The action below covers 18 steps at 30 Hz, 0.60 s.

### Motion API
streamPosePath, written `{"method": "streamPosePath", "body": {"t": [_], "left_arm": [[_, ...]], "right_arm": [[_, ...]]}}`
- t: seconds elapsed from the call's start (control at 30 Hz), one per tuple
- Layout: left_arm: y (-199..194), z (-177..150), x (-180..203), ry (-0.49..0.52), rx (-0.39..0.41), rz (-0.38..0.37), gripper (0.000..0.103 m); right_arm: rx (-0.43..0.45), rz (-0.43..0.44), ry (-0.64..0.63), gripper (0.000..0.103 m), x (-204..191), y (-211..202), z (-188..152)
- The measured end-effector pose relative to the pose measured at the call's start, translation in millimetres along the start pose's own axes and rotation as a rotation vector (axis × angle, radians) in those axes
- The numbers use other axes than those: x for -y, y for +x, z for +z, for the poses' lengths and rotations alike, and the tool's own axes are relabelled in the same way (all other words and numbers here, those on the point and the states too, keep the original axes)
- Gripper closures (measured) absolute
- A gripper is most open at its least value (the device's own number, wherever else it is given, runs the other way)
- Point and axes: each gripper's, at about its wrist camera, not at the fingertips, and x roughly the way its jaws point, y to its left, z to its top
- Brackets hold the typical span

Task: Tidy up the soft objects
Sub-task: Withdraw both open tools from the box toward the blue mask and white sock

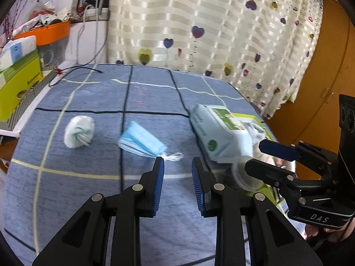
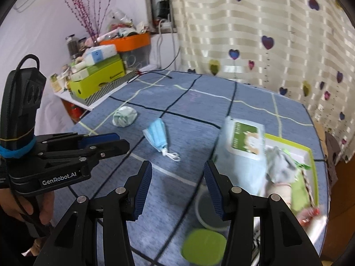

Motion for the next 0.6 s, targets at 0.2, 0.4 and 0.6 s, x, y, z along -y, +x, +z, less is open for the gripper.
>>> {"method": "streamPosePath", "body": {"t": [0.2, 0.4, 0.6], "left_arm": [[2, 6, -33, -0.025, 0.004, 0.042, 0.076], [8, 11, -63, -0.029, -0.013, 0.083, 0.076], [17, 18, -90, -0.03, -0.029, 0.097, 0.076]], "right_arm": [[-0.052, 0.029, -0.027, 0.055, -14, 30, 14], [-0.111, 0.048, -0.063, 0.055, -28, 63, 27], [-0.183, 0.059, -0.106, 0.055, -40, 101, 40]]}}
